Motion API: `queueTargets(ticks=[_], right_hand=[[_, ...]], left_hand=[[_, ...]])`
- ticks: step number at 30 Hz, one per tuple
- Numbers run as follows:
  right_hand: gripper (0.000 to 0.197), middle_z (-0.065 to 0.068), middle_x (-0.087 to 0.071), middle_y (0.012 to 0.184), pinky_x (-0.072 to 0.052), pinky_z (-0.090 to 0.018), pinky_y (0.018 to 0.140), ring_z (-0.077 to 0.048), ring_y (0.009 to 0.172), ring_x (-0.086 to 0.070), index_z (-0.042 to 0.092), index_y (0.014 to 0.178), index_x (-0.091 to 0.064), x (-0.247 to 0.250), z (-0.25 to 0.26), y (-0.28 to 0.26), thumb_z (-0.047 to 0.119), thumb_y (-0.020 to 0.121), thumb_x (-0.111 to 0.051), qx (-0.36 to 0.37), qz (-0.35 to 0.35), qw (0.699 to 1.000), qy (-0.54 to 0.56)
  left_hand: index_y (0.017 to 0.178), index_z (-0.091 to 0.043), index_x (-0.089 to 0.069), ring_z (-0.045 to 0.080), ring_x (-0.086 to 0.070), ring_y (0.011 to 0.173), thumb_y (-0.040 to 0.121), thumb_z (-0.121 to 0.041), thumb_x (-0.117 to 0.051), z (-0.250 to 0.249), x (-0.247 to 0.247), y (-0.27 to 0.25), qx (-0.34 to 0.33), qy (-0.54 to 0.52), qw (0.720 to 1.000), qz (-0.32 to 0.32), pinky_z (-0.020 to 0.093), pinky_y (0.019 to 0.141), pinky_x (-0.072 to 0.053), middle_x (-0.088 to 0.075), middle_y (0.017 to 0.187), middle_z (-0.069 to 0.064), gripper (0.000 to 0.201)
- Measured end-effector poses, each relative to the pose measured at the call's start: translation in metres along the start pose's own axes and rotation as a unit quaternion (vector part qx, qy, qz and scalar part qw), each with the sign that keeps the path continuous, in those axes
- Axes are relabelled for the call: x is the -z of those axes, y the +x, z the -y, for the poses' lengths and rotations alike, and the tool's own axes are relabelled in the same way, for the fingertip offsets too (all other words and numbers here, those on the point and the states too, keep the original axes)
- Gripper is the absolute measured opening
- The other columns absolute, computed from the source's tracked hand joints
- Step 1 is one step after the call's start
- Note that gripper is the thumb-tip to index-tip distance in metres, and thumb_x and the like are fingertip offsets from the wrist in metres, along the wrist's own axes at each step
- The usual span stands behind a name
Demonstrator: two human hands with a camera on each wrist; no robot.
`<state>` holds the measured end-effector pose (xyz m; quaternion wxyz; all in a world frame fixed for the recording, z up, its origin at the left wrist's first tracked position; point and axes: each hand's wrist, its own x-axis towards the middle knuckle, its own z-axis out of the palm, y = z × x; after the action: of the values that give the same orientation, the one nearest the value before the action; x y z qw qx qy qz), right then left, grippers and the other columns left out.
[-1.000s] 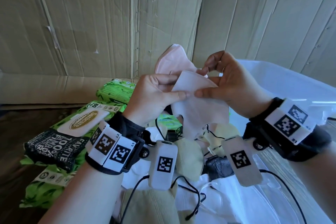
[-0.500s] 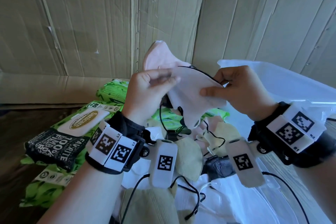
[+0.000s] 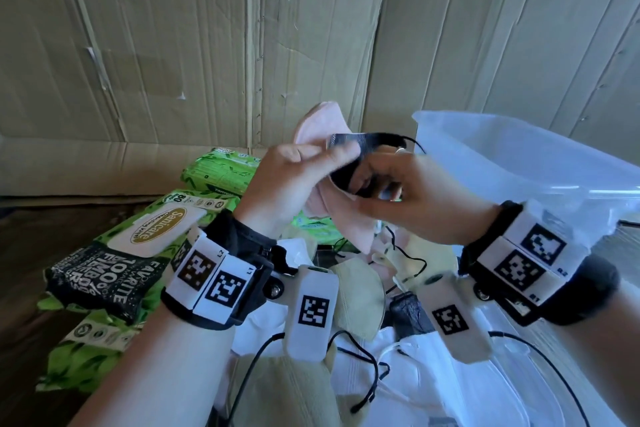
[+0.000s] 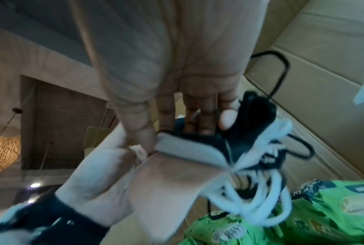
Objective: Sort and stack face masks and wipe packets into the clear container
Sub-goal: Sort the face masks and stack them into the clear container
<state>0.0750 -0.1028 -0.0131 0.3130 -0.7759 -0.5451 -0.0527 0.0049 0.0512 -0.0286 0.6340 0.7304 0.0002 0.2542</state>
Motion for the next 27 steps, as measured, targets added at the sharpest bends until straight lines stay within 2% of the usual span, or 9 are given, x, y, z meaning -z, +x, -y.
queueTargets(ticks=[2, 5, 7, 10, 14, 17, 22, 25, 27], right_hand=[[0.013, 0.002, -0.061, 0.078, -0.045, -0.021, 0.067, -0.01, 0.069, -0.057, 0.023, 0.085, -0.058, 0.004, 0.001, 0.0, 0.018, 0.074, -0.056, -0.039, 0.022, 0.991, 0.123], [0.027, 0.001, -0.061, 0.077, -0.042, -0.019, 0.062, -0.015, 0.066, -0.058, 0.03, 0.096, -0.055, 0.014, -0.007, 0.001, 0.02, 0.071, -0.049, -0.069, -0.044, 0.979, 0.186], [0.028, 0.006, -0.054, 0.078, -0.038, -0.014, 0.064, -0.011, 0.068, -0.053, 0.042, 0.098, -0.052, 0.017, -0.012, 0.002, 0.028, 0.074, -0.055, -0.041, -0.074, 0.993, 0.085], [0.028, 0.008, -0.047, 0.085, -0.035, -0.009, 0.067, -0.008, 0.074, -0.049, 0.043, 0.09, -0.056, 0.015, -0.013, 0.004, 0.027, 0.076, -0.072, -0.02, -0.079, 0.997, 0.006], [0.024, 0.012, -0.05, 0.081, -0.034, -0.009, 0.067, 0.0, 0.074, -0.048, 0.038, 0.068, -0.054, 0.013, -0.011, 0.004, 0.027, 0.066, -0.075, -0.015, -0.118, 0.993, 0.021], [0.03, 0.019, -0.058, 0.064, -0.037, -0.009, 0.062, 0.004, 0.063, -0.05, 0.034, 0.064, -0.055, 0.018, -0.008, 0.001, 0.019, 0.068, -0.08, -0.029, -0.114, 0.992, 0.038], [0.031, 0.011, -0.06, 0.058, -0.04, -0.013, 0.057, -0.005, 0.055, -0.05, 0.025, 0.073, -0.059, 0.019, -0.004, 0.002, 0.001, 0.067, -0.077, -0.045, -0.08, 0.987, 0.13], [0.035, -0.012, -0.064, 0.068, -0.042, -0.029, 0.062, -0.016, 0.061, -0.052, 0.027, 0.084, -0.059, 0.017, -0.003, 0.005, 0.004, 0.066, -0.079, -0.063, -0.098, 0.986, 0.116], [0.036, -0.009, -0.063, 0.068, -0.044, -0.032, 0.065, -0.015, 0.062, -0.053, 0.03, 0.085, -0.059, 0.016, -0.003, 0.005, 0.009, 0.066, -0.08, -0.069, -0.111, 0.987, 0.088]], left_hand=[[0.082, -0.002, -0.073, 0.017, -0.059, 0.08, 0.077, -0.017, -0.073, 0.001, -0.001, -0.001, 0.007, 0.02, 1.0, 0.01, 0.038, 0.084, -0.048, -0.069, 0.086, 0.017, 0.015], [0.09, -0.009, -0.074, 0.026, -0.067, 0.095, 0.076, -0.007, -0.071, 0.002, 0.002, -0.001, 0.012, 0.034, 0.999, 0.02, 0.046, 0.096, -0.048, -0.072, 0.096, 0.015, 0.014], [0.085, -0.009, -0.074, 0.033, -0.068, 0.089, 0.07, -0.019, -0.069, 0.0, 0.001, -0.002, 0.016, 0.048, 0.998, 0.038, 0.05, 0.087, -0.052, -0.071, 0.094, 0.023, 0.02], [0.085, 0.003, -0.07, 0.02, -0.056, 0.075, 0.079, -0.011, -0.071, -0.001, -0.002, -0.005, 0.009, 0.08, 0.993, 0.082, 0.034, 0.07, -0.044, -0.068, 0.089, 0.03, 0.016], [0.074, -0.009, -0.069, -0.001, -0.053, 0.053, 0.083, -0.002, -0.066, -0.002, -0.003, -0.007, 0.006, 0.087, 0.992, 0.091, 0.013, 0.049, -0.04, -0.066, 0.057, -0.007, 0.012], [0.077, -0.015, -0.068, -0.002, -0.051, 0.039, 0.08, -0.002, -0.069, -0.005, -0.003, -0.009, 0.021, 0.068, 0.994, 0.088, 0.011, 0.036, -0.035, -0.063, 0.049, -0.011, 0.014], [0.089, -0.02, -0.07, 0.016, -0.063, 0.072, 0.077, 0.001, -0.071, -0.007, -0.007, -0.011, 0.024, 0.047, 0.992, 0.116, 0.041, 0.062, -0.057, -0.069, 0.08, 0.008, 0.024], [0.095, -0.012, -0.069, 0.019, -0.062, 0.082, 0.079, 0.008, -0.065, -0.004, -0.008, -0.011, 0.018, 0.038, 0.991, 0.129, 0.043, 0.068, -0.057, -0.068, 0.087, 0.01, 0.026], [0.104, -0.011, -0.067, 0.02, -0.064, 0.094, 0.078, 0.012, -0.065, -0.003, -0.009, -0.01, 0.001, 0.019, 0.991, 0.134, 0.043, 0.074, -0.058, -0.07, 0.098, 0.01, 0.036]])
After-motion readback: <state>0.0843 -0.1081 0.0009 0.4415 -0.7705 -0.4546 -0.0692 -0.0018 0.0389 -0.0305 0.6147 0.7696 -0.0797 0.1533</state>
